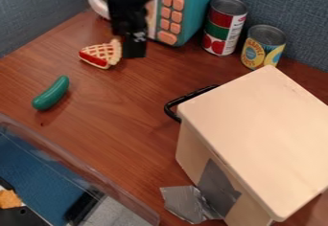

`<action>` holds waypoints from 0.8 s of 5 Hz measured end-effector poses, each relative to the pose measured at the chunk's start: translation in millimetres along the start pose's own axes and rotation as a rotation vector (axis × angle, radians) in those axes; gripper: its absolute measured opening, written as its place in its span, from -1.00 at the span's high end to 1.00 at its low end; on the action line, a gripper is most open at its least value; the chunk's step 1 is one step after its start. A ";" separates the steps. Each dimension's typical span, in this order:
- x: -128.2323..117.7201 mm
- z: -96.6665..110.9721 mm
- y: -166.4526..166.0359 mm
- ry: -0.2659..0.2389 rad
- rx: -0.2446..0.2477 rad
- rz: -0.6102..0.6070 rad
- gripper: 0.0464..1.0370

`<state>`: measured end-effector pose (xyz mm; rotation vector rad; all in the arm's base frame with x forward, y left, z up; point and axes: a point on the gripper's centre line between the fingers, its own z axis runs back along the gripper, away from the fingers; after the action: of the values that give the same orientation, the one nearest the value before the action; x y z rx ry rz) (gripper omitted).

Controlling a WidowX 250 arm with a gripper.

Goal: Open the drawer

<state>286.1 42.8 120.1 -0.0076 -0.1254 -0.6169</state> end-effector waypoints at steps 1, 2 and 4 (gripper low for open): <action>13.7 -12.8 -9.9 0.020 -0.018 0.071 -0.93; 26.5 -21.1 -21.8 0.021 -0.029 0.085 -0.93; 43.8 -49.6 -37.2 0.036 -0.033 0.068 -0.93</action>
<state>305.6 -15.0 75.0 -0.0321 -0.0797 -0.5503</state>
